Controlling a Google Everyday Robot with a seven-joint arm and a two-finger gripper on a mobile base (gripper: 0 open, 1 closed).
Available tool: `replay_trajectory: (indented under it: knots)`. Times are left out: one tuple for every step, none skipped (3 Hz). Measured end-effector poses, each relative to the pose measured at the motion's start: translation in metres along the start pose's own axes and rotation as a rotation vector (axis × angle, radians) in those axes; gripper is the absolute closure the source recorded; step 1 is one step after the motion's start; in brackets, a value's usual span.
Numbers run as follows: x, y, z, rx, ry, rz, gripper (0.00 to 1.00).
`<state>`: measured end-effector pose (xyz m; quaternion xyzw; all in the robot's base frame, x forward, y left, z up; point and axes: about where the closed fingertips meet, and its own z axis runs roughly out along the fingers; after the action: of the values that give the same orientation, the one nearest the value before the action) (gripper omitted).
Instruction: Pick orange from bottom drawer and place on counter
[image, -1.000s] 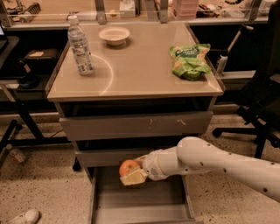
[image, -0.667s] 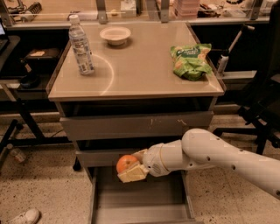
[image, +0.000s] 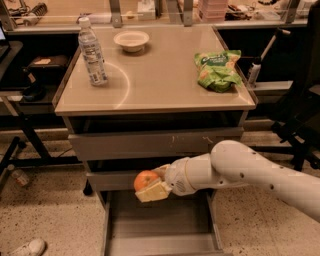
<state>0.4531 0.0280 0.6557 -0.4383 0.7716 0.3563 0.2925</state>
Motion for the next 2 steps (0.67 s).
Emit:
replay_trajectory:
  knots:
    - [-0.040, -0.005, -0.043, 0.044, -0.012, -0.019, 1.00]
    - [-0.077, -0.011, -0.087, 0.098, 0.001, -0.039, 1.00]
